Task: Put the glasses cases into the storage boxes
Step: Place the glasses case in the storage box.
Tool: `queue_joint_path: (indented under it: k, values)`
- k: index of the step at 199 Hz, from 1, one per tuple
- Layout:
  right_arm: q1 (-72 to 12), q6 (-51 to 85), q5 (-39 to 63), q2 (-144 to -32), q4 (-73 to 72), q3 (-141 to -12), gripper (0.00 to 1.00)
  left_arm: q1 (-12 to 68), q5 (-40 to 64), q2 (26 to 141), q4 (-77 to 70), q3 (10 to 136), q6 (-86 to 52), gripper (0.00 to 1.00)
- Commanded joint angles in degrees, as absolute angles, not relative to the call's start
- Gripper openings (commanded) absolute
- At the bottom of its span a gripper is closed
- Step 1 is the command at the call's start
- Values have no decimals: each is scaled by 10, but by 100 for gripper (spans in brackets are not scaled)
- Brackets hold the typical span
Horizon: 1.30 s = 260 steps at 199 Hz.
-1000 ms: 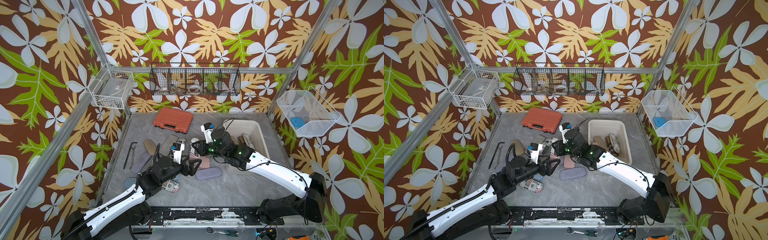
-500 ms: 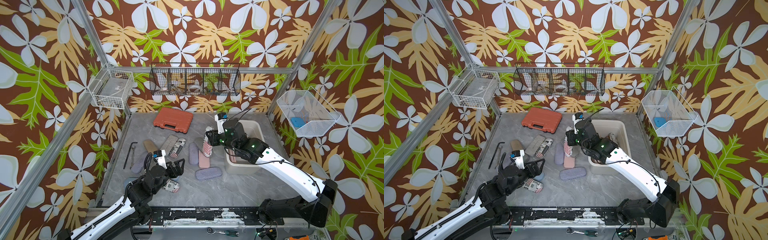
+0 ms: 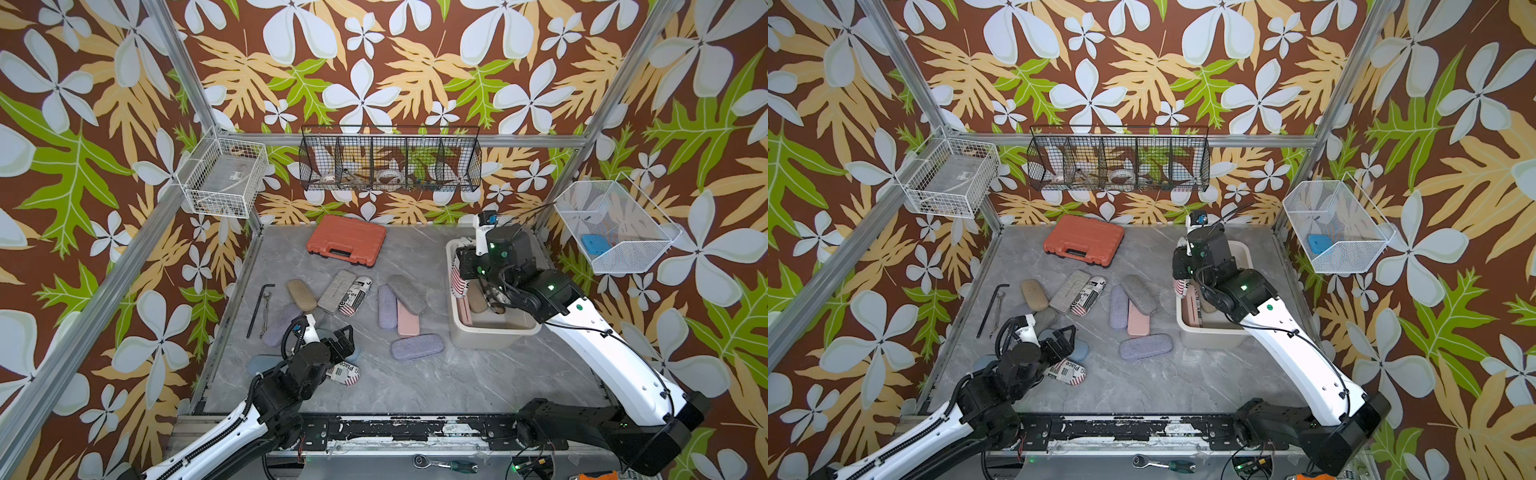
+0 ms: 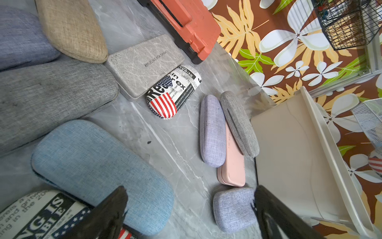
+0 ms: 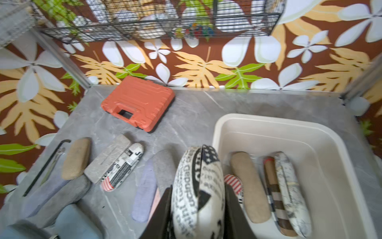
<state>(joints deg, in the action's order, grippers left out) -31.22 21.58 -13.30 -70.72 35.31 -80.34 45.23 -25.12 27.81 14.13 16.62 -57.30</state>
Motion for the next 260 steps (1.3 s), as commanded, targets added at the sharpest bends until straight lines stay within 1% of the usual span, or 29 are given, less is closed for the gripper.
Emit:
queue_joint_path:
  k: [1,20,48,78,99,126,159,190,209,224,260]
  values:
    - [-286,192,-156,-684,398,-783,27,453,-258,289,115,165,-582,97]
    - [-261,189,-159,-664,407,-750,27,453,-248,301,106,165,-584,97]
    - [-261,189,-174,-657,421,-708,27,452,-232,310,102,168,-577,97]
    - [-260,186,-171,-659,397,-657,28,453,-232,313,116,179,-566,97]
    - [-260,187,-179,-684,384,-636,27,452,-238,311,125,186,-567,97]
    - [-260,191,-160,-722,363,-616,28,453,-240,302,125,183,-569,96]
    - [-257,209,-182,-766,353,-588,29,453,-241,302,128,183,-569,96]
    - [-244,219,-119,-780,334,-580,37,453,-239,308,122,182,-569,96]
    - [-231,220,-80,-782,335,-589,45,453,-237,311,121,182,-564,96]
    - [-219,221,-55,-778,338,-600,48,453,-236,314,121,184,-561,96]
    - [-217,214,-62,-748,370,-640,54,453,-232,323,113,187,-558,98]
